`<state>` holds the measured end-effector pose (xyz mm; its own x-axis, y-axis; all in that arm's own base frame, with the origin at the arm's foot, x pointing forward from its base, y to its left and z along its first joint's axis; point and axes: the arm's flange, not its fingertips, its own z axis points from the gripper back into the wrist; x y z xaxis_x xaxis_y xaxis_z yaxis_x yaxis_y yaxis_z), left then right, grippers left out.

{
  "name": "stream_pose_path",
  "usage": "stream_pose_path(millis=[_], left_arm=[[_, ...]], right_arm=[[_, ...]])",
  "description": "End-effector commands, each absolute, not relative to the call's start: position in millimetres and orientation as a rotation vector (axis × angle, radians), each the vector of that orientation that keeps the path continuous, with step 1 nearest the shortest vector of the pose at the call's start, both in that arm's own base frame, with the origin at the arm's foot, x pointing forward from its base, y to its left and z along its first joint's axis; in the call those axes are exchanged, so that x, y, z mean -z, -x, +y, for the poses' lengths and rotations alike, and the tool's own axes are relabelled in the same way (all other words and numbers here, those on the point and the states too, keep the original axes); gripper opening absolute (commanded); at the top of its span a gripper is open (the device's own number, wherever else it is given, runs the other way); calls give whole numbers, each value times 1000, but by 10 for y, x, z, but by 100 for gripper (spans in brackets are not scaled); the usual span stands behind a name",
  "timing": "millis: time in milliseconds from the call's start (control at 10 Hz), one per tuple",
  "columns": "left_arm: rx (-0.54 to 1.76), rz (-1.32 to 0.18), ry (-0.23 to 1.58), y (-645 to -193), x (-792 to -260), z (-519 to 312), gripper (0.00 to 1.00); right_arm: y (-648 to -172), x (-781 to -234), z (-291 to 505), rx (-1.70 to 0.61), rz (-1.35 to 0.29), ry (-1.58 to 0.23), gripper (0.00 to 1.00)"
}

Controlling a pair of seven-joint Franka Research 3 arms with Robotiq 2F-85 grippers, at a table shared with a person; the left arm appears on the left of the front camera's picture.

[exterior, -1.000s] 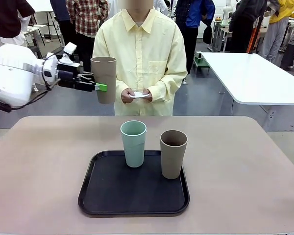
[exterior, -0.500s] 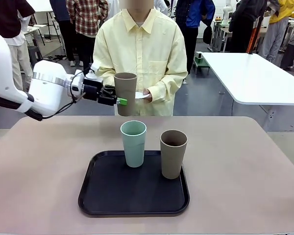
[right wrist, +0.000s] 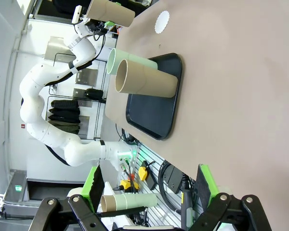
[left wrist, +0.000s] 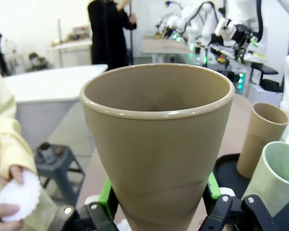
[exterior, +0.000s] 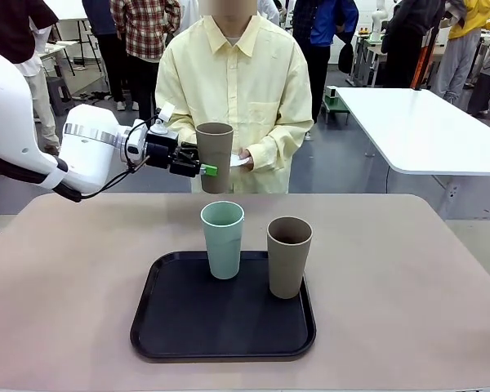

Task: Place coasters on the table and set cups on them.
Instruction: Pick up one Reusable plastic cup and place it on a coaster set by the human.

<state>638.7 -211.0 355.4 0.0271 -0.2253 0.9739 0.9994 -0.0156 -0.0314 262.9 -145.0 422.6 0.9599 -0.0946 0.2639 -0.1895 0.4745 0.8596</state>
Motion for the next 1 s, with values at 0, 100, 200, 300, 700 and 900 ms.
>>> stream_pose_path(millis=[0,100,200,300,700,900], left_arm=[[1299,-1004,1073,-6383,-3509,-2136,84],[1299,-1004,1073,-6383,-3509,-2136,84],[1299,-1004,1073,-6383,-3509,-2136,84],[1299,-1004,1073,-6383,-3509,-2136,84],[1312,-1012,1096,-6608,-3316,-2244,84],[1315,-1004,1107,-6719,-3172,-2360,84]], right_arm=[[-2639,-4228,-1459,-64,-306,-1095,100],[-2639,-4228,-1459,-64,-306,-1095,100],[-2639,-4228,-1459,-64,-306,-1095,100],[-2639,-4228,-1459,-64,-306,-1095,100],[-2639,-4228,-1459,-64,-306,-1095,100],[-2639,-4228,-1459,-64,-306,-1095,100]])
